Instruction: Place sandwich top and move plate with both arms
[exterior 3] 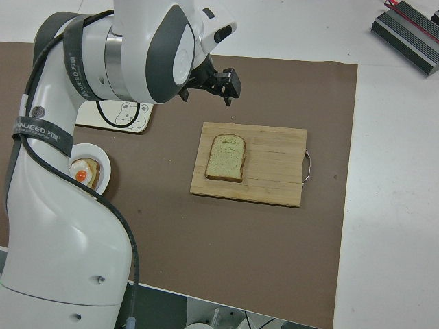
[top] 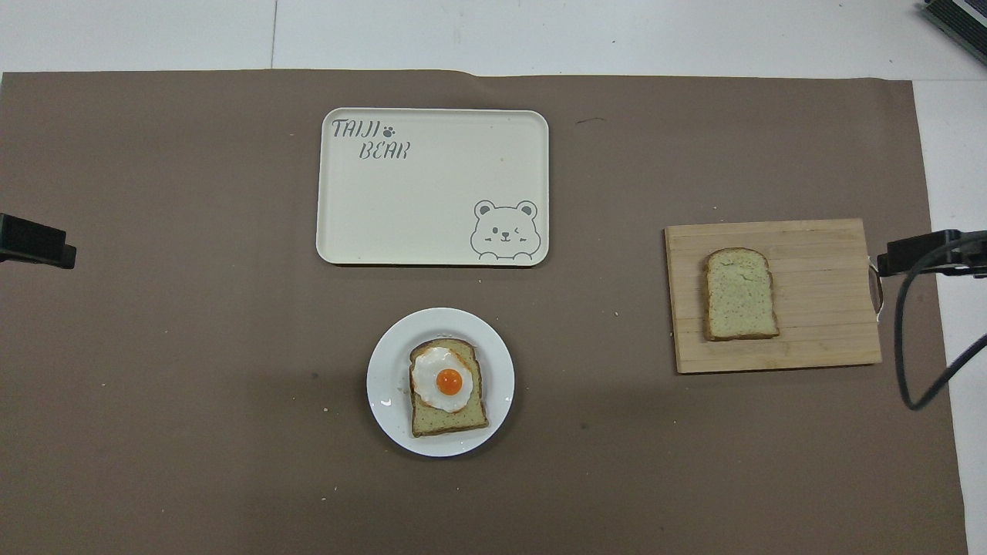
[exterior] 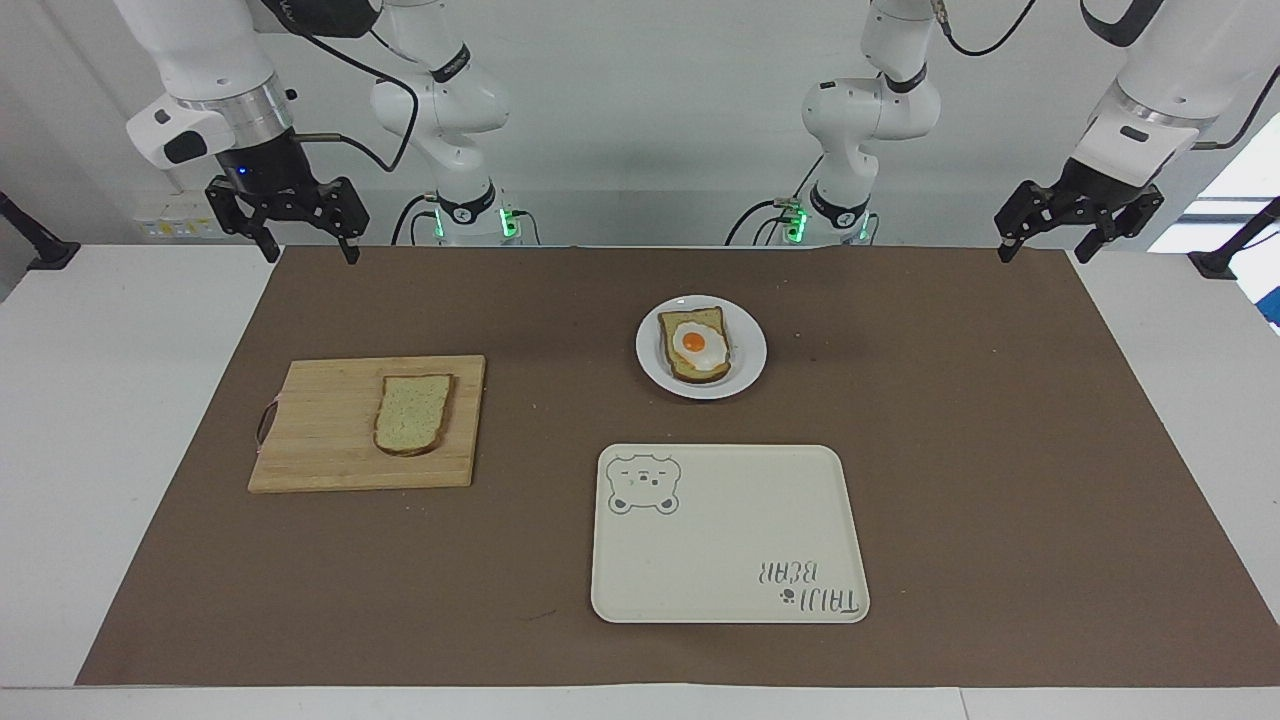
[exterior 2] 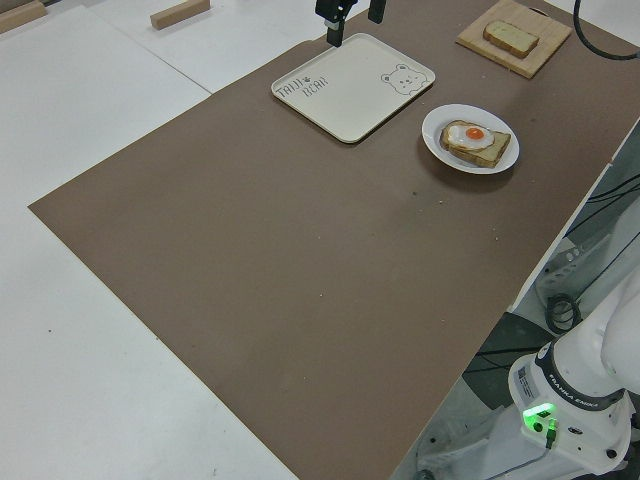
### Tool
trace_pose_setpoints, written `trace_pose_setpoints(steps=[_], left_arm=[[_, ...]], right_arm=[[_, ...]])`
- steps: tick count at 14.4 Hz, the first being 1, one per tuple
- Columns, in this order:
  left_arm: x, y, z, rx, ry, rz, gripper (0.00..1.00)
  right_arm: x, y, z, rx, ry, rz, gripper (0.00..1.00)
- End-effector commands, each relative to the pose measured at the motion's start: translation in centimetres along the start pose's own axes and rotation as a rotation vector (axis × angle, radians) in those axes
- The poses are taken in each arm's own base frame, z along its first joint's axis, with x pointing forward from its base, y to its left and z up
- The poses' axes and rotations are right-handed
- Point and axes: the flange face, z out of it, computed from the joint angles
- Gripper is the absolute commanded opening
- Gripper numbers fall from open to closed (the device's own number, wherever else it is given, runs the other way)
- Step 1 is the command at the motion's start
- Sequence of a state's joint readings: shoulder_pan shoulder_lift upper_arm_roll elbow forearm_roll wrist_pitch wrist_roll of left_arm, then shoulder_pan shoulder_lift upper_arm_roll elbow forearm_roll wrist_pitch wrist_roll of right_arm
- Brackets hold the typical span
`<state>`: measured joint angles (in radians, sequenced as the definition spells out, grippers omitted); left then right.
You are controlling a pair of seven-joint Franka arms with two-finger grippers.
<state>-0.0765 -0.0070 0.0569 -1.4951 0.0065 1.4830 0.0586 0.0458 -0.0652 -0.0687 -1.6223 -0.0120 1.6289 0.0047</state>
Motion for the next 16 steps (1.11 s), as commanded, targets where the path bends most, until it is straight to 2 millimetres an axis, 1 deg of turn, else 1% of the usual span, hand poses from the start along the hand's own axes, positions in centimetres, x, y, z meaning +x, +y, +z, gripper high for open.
trace_pose_setpoints(steps=[1,2,5,7,9,11,12,14,16], left_arm=[[-0.4,-0.1,-0.3,-0.013,-0.005,-0.011,1.0],[-0.4,-0.1,-0.2,-0.014,-0.007,-0.011,1.0],[-0.4,-0.1,-0.2,-0.014,-0.007,-0.011,1.0],[-0.4,-0.1,-0.2,-0.014,-0.007,-0.011,1.0],[-0.4,0.0,-0.3,-0.013,-0.005,-0.01,1.0],[-0.4,-0.1,-0.3,-0.013,-0.005,-0.011,1.0],[-0.4,0.0,-0.2,-0.013,-0.007,-0.01,1.0],[-0.4,-0.1,-0.2,-0.014,-0.007,-0.011,1.0],[-0.4,0.0,-0.2,-0.013,-0.007,-0.01,1.0]], right_arm=[[0.2,-0.1,1.1,0.011,0.0,-0.001,1.0],[0.6,-0.2,1.8,0.011,-0.006,-0.018,1.0],[1.9,-0.4,5.8,0.009,0.004,-0.12,1.0],[3.3,-0.5,8.6,0.006,0.006,-0.159,1.0],[4.6,-0.7,11.3,0.005,-0.004,-0.165,1.0],[5.5,-1.2,13.4,0.003,-0.008,-0.172,1.0],[5.9,-1.1,14.3,0.002,-0.008,-0.17,1.0],[6.7,-1.6,16.4,0.053,-0.012,-0.144,1.0],[7.1,-1.7,18.4,0.065,-0.007,-0.132,1.0]])
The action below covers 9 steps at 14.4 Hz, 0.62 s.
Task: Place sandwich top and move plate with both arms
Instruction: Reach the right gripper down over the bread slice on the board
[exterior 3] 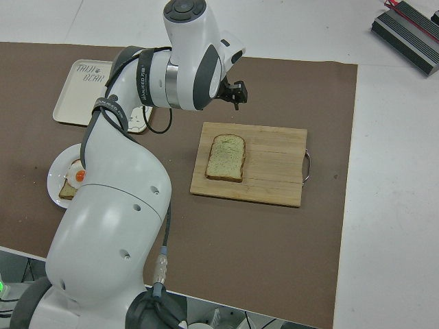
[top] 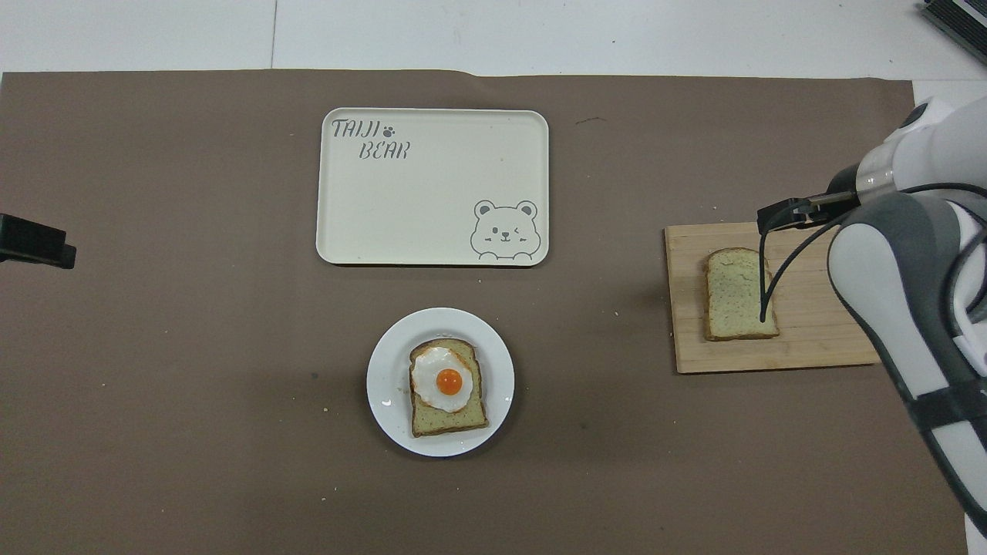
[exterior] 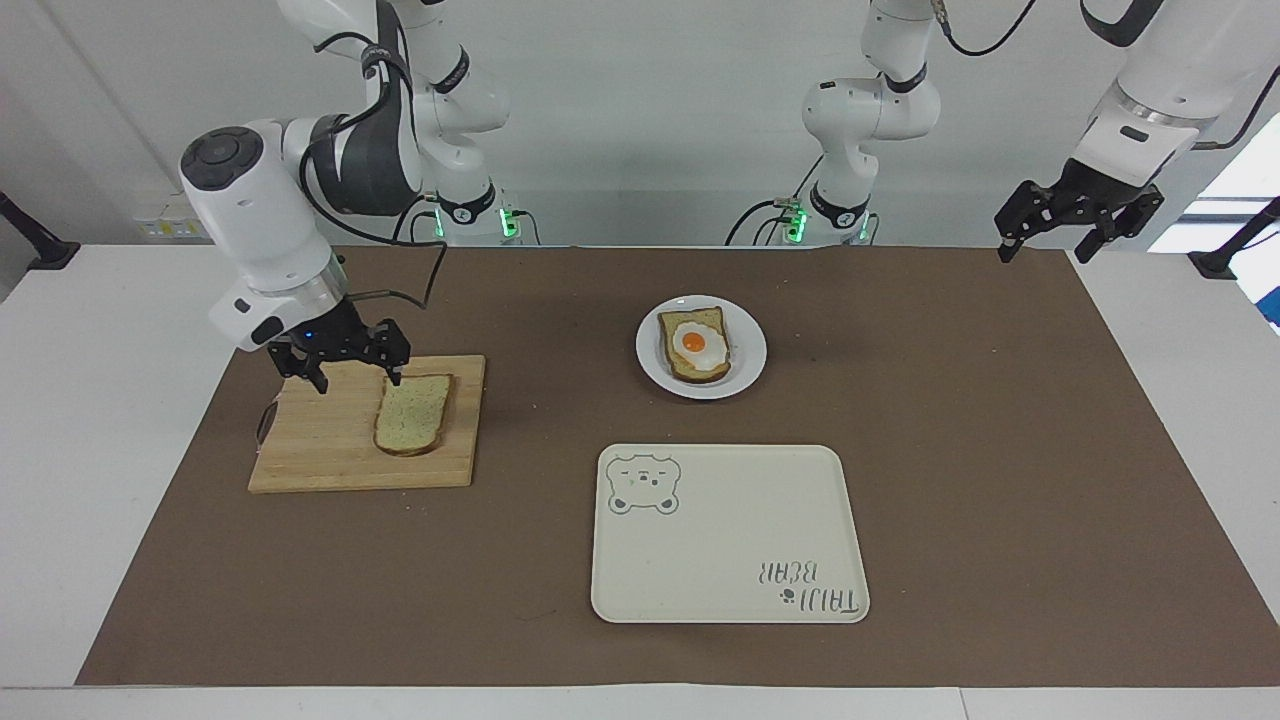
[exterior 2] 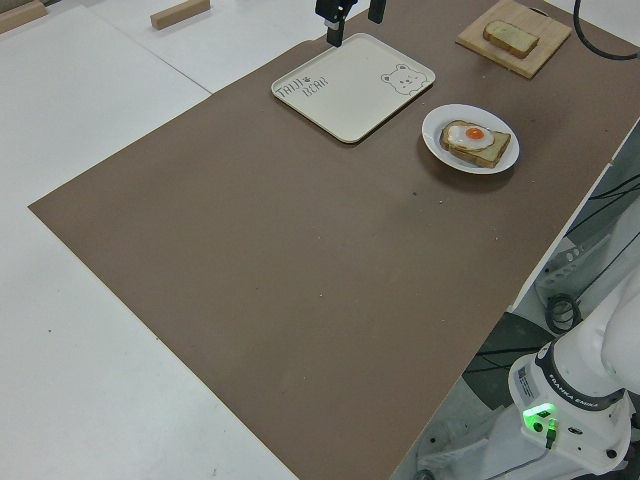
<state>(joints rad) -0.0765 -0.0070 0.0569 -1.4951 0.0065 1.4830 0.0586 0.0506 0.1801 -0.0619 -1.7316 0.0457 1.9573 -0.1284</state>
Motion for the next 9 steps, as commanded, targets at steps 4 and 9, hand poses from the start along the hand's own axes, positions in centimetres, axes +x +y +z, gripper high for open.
trace_pose_setpoints(steps=[4,9], left_arm=[[-0.4,-0.1,-0.3,-0.013,-0.005,-0.011,1.0],[-0.4,-0.1,-0.2,-0.013,-0.007,-0.011,1.0]], right_arm=[[0.0,0.9,7.6,0.018,0.018,-0.015,1.0],[-1.2,3.1,10.9,0.098,-0.012,-0.031,1.0]])
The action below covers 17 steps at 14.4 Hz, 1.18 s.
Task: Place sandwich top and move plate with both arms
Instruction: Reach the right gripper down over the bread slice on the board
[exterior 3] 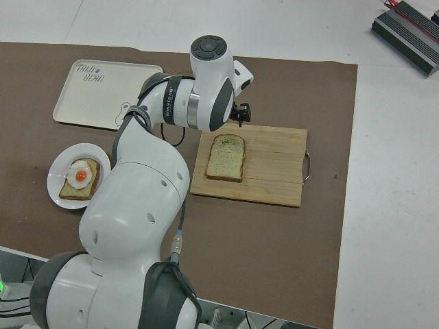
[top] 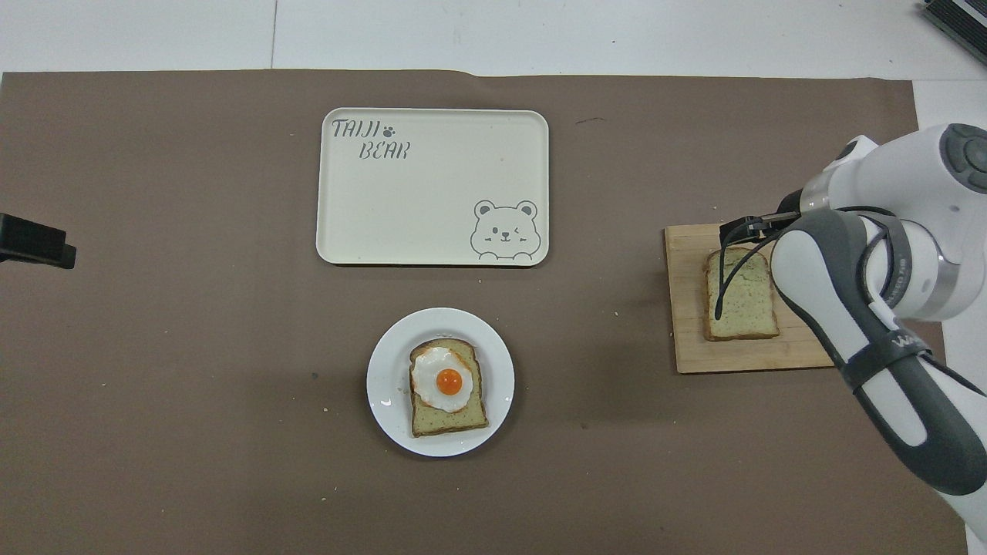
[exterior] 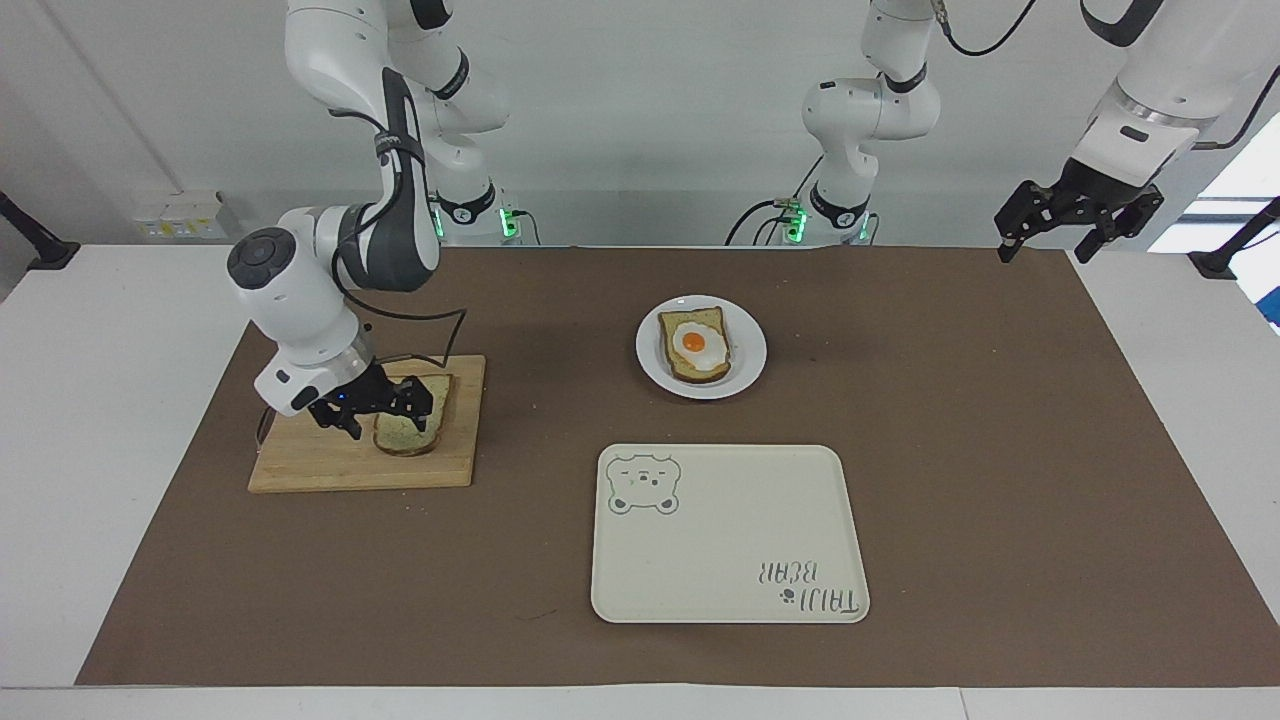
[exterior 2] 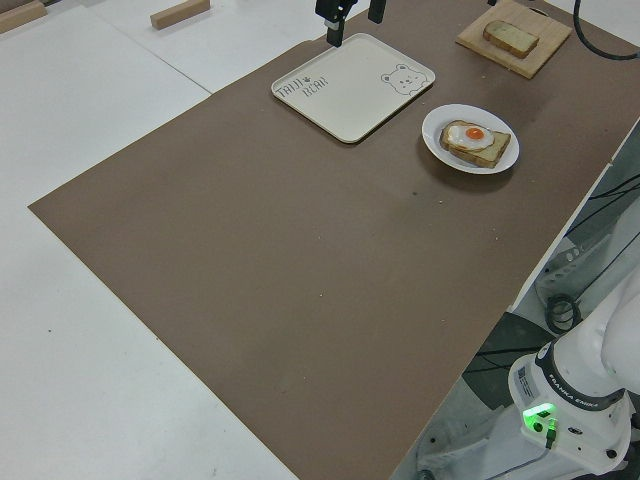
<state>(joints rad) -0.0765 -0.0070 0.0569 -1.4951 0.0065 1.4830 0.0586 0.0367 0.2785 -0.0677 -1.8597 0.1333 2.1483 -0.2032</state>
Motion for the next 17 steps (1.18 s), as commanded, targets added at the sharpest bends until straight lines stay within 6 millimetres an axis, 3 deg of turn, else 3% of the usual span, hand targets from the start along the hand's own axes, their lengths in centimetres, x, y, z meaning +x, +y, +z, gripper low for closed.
trace_pose_setpoints(steps=[1,3,9,17], left_arm=[[-0.4,-0.1,-0.3,-0.013,-0.005,-0.011,1.0],[-0.4,0.0,-0.3,-0.013,-0.005,-0.01,1.0],[-0.4,0.0,-0.3,-0.013,-0.005,-0.01,1.0],[-0.4,0.0,-0.2,-0.013,-0.007,-0.01,1.0]], right_arm=[[-1.2,2.5,1.2,0.036,-0.003,-0.061,1.0],[-1.6,3.6,2.4,0.033,-0.005,-0.079,1.0],[-2.1,4.1,4.8,0.036,0.001,-0.06,1.0],[-2.5,4.0,5.4,0.051,-0.007,-0.047,1.0]])
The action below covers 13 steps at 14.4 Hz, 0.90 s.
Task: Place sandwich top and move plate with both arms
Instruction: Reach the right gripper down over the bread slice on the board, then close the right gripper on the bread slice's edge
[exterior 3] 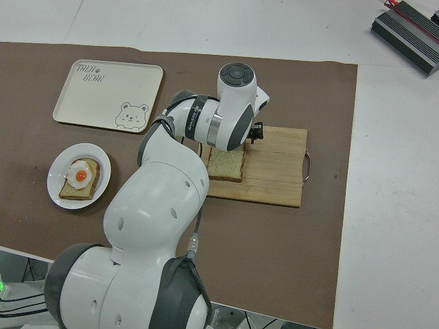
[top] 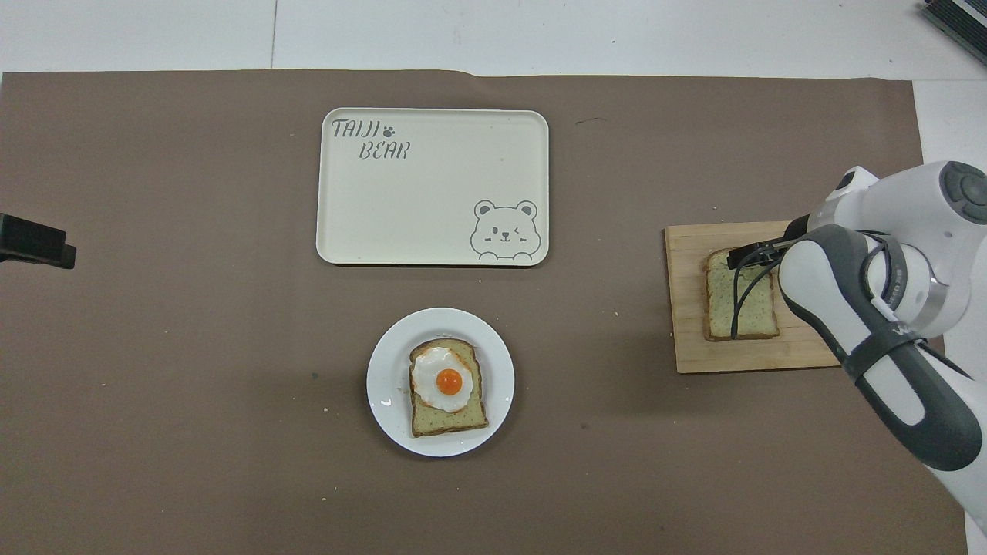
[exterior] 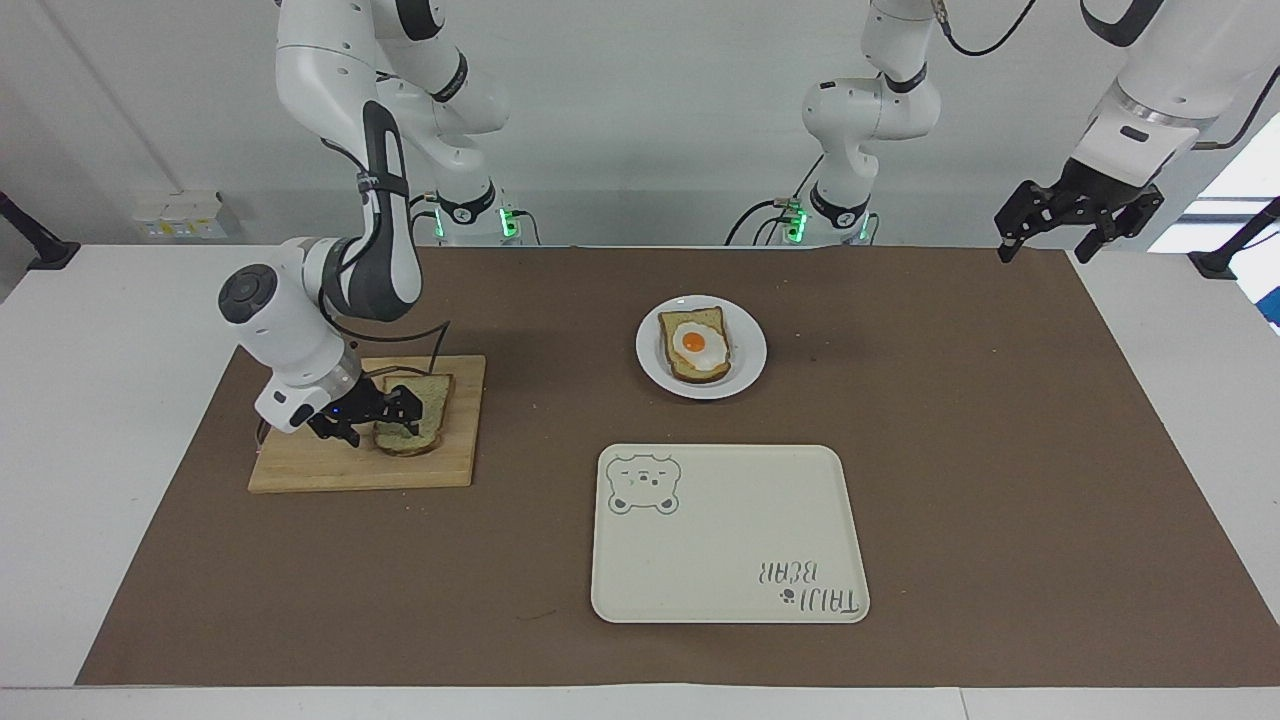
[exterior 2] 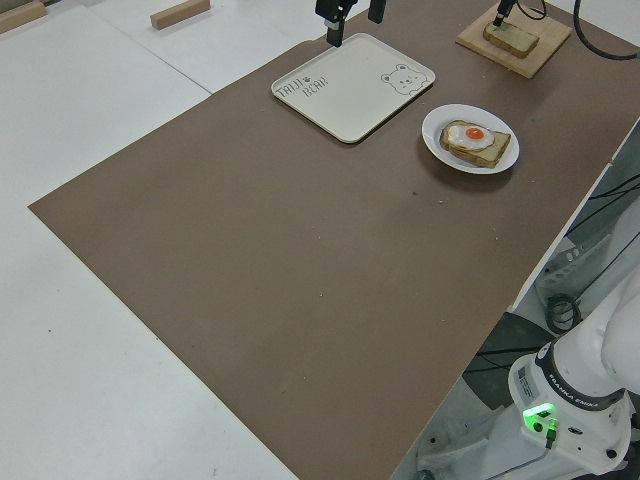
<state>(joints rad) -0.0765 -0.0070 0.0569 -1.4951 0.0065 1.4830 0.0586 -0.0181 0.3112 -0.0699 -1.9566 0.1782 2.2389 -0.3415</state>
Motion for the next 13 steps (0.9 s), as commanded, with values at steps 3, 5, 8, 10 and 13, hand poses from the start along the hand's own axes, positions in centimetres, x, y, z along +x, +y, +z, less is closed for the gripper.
trace_pose_setpoints(steps=[3,5,8,10,13], left_arm=[[-0.4,-0.1,-0.3,-0.013,-0.005,-0.011,1.0],[-0.4,0.0,-0.2,-0.013,-0.007,-0.01,1.0],[-0.4,0.0,-0.2,-0.013,-0.007,-0.01,1.0],[-0.4,0.0,-0.2,-0.013,-0.007,-0.01,1.0],[-0.4,-0.1,-0.2,-0.013,-0.007,-0.011,1.0]], right_arm=[[-0.4,0.3,0.3,0.022,0.017,-0.01,1.0],[-0.6,0.7,0.3,0.022,0.017,-0.008,0.94],[-0.7,1.2,0.2,0.022,0.018,-0.019,0.83],[-0.7,1.2,0.3,0.023,0.016,-0.017,0.73],[-0.8,1.1,0.2,0.024,0.015,-0.016,0.7]])
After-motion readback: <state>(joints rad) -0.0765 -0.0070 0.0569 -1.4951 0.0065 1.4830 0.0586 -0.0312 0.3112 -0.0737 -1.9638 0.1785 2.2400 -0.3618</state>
